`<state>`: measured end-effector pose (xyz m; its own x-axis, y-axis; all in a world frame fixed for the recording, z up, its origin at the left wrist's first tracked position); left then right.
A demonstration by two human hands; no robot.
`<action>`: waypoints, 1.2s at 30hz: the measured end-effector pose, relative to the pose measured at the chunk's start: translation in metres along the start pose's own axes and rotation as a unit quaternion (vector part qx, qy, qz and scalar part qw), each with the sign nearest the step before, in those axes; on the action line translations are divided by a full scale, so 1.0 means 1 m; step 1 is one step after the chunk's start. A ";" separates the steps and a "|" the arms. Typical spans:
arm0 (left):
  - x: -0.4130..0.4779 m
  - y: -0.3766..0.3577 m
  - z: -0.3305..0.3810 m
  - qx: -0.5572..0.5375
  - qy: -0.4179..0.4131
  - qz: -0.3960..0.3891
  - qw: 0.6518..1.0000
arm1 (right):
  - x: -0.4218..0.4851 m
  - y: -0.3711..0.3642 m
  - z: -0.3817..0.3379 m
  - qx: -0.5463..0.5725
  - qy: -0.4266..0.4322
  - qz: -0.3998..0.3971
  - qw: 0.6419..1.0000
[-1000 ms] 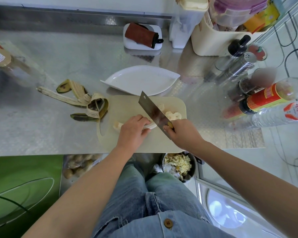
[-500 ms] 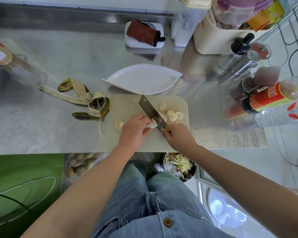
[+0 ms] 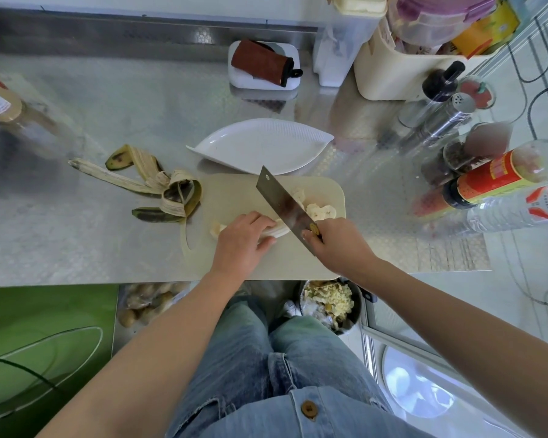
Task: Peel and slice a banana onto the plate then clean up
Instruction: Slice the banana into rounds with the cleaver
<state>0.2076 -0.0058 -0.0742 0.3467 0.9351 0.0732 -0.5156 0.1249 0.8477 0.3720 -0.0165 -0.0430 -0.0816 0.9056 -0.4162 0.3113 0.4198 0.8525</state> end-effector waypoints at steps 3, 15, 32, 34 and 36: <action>0.000 0.000 0.000 0.003 0.000 0.000 1.000 | 0.000 -0.002 -0.001 -0.005 0.000 -0.001 1.000; 0.000 -0.001 0.000 0.003 0.006 0.001 1.000 | 0.007 -0.028 -0.002 0.030 -0.003 -0.007 1.000; 0.000 -0.001 0.000 0.012 -0.002 0.000 1.000 | 0.003 -0.010 0.001 0.015 0.012 -0.006 1.000; 0.000 -0.001 0.000 0.011 0.000 0.002 1.000 | 0.003 -0.014 0.001 0.014 0.010 -0.005 1.000; 0.000 -0.001 0.001 0.010 0.001 0.002 1.000 | 0.004 -0.019 0.000 0.015 0.006 -0.004 1.000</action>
<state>0.2088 -0.0058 -0.0749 0.3424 0.9365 0.0757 -0.5014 0.1139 0.8577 0.3658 -0.0207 -0.0608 -0.0950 0.9029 -0.4193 0.3393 0.4253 0.8390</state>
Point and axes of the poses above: each hand's wrist, its own x-axis towards the middle knuckle, its own y-axis out of the back of the hand, z = x × y, the point moved 6 cm from there along x, towards the middle knuckle, and after that the axes turned 1 degree about z, right-handed, at the moved point
